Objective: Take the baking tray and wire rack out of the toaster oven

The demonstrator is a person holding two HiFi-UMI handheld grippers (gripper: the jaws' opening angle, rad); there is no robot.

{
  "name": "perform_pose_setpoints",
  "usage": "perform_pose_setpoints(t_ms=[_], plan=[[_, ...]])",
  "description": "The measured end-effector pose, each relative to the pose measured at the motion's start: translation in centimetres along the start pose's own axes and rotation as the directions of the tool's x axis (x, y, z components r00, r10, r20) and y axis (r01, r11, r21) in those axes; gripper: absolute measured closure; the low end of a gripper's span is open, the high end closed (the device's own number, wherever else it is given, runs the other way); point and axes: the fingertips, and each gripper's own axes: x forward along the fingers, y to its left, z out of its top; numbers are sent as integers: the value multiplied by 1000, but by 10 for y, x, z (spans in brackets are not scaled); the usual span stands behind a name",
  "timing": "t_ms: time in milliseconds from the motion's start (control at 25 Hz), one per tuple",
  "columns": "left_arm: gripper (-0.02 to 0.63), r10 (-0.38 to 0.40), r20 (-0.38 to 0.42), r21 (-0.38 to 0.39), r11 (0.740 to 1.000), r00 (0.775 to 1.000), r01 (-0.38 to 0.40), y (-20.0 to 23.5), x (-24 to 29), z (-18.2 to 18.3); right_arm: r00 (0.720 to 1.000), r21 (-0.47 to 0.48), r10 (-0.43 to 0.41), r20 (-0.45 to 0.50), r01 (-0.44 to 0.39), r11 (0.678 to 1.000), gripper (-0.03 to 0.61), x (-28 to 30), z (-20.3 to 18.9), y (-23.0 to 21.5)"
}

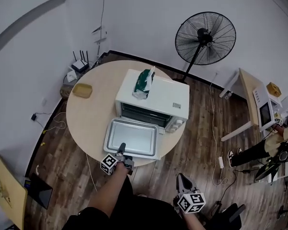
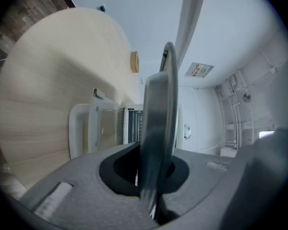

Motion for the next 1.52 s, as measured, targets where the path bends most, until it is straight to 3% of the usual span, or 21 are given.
perform_pose_setpoints(t_ms=[320,600,840,1120,1520], plan=[[589,-1,110,0,1000,994,1,-14,-77,23,989,3,144,-44,-144,990,588,-3,-34,29],[588,35,234,-45,999,972,-25,-2,-123,57,983,-3,172,-65,-173,985,589,8,-40,35],[588,70,257,-43,997,964,-62,0,-118,105,982,-34,180,-64,-182,983,589,49,-15,52],[588,93,286,-74,994,954,-75,10,-103,183,977,-65,190,-92,-196,978,588,106,5,103],[588,195,261,-88,980,946,-177,50,-66,280,981,-85,137,-137,-149,985,588,180,23,168]])
